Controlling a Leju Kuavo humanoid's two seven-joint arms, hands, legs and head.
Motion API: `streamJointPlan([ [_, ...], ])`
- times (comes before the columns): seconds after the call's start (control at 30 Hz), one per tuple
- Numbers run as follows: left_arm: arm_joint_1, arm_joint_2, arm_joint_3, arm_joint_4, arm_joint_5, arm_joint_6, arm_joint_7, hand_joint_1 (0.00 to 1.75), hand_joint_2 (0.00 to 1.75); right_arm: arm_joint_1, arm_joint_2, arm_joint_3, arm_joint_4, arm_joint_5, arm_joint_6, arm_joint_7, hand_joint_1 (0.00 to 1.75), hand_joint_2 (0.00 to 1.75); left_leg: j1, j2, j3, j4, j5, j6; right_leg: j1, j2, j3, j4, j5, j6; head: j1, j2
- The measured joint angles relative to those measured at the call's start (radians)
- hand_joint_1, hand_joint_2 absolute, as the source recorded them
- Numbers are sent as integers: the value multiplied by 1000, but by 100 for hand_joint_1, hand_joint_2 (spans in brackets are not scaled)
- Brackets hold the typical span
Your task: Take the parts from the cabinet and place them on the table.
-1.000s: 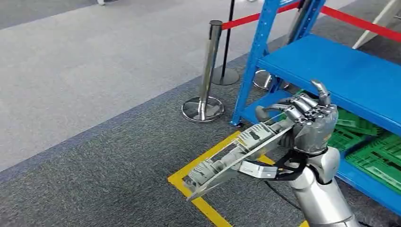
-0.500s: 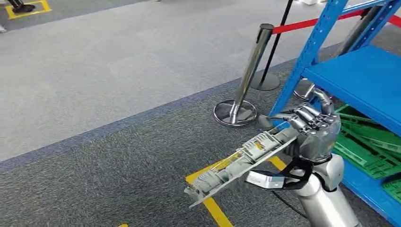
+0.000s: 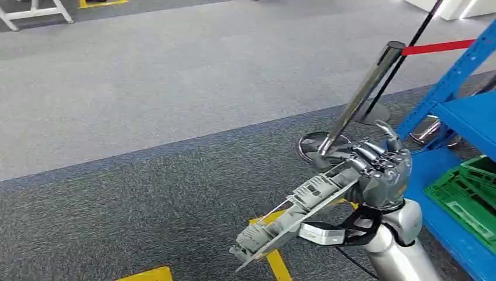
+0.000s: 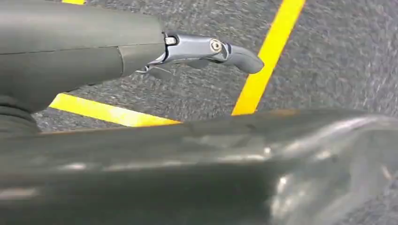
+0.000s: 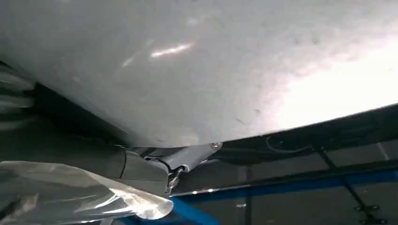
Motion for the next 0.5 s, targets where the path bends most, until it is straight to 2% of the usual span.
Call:
streamJointPlan([
  [0.03, -2, -1, 0, 0, 0, -7, -8, 0, 0, 1, 0, 0, -2, 1, -4, 1, 175, 175, 2, -12, 3, -3, 1, 7, 1, 58, -14, 36, -24, -1, 3, 0],
  [0.07, -7, 0, -1, 0, 2, -13, -12, 0, 0, 4, -3, 0, -4, 2, -12, 2, 175, 175, 3, -24, 2, -3, 2, 10, 1, 90, -48, 103, -55, -2, 9, 0],
  [0.13, -10, -3, -5, 1, 1, -17, -15, 0, 0, 17, -8, 0, -4, 2, -13, 3, 175, 175, 2, -55, 2, -2, 0, 13, 2, 113, -138, 260, -111, 0, 11, 0],
  [0.17, -10, -4, -6, 3, 1, -16, -14, 0, 0, 21, -13, 0, -4, 0, -13, 3, 175, 175, 2, -71, 2, -1, -1, 13, 3, 115, -169, 302, -111, -1, 12, 0],
  [0.2, -9, -5, -7, 4, 0, -13, -7, 0, 0, 23, -17, -1, -6, -7, -13, 5, 175, 175, 2, -87, 3, 1, -2, 13, 3, 115, -175, 291, -84, -1, 12, 0],
  [0.23, -9, -8, -7, 5, 1, -9, 3, 0, 0, 23, -20, -1, -11, -17, -12, 6, 175, 175, 3, -105, 5, 3, -4, 11, 2, 116, -159, 237, -36, -2, 12, 0],
  [0.27, -9, -9, -7, 5, 6, -5, 10, 0, 0, 22, -21, -1, -18, -26, -11, 6, 175, 175, 5, -120, 6, 8, -6, 9, 1, 122, -127, 155, 17, -2, 12, 0],
  [0.3, -9, -10, -7, 5, 9, -6, 11, 0, 0, 20, -22, -1, -23, -31, -11, 6, 175, 175, 7, -133, 6, 13, -10, 3, -3, 147, -91, 68, 64, -2, 12, 0],
  [0.33, -9, -10, -7, 5, 18, -10, 9, 0, 0, 17, -23, -1, -24, -32, -11, 5, 175, 175, 7, -144, 1, 17, -15, -3, -10, 205, -73, 37, 51, -1, 11, 0],
  [0.37, -12, -9, -7, 5, 26, -14, 6, 0, 0, 18, -24, 0, -27, -32, -13, 4, 175, 175, 6, -155, -8, 33, -17, -8, -12, 216, -61, 16, 50, -2, 7, 0],
  [0.4, -11, -10, -7, 5, 30, -14, 5, 0, 0, 20, -24, 0, -29, -29, -15, 4, 175, 175, 10, -165, -13, 27, -12, -14, -8, 204, -63, 20, 51, -5, 12, 0],
  [0.47, -4, -10, -6, 5, 37, -13, 7, 0, 0, 19, -24, 0, -32, -21, -21, 3, 175, 175, 13, -188, -16, 23, -8, -24, -4, 184, -60, 21, 52, -14, 10, 0],
  [0.5, -3, -6, -6, 5, 39, -11, 8, 0, 0, 20, -24, 0, -37, -15, -29, 3, 175, 175, 13, -177, -18, 30, -14, -27, -10, 168, -55, 14, 53, -21, 11, 0],
])
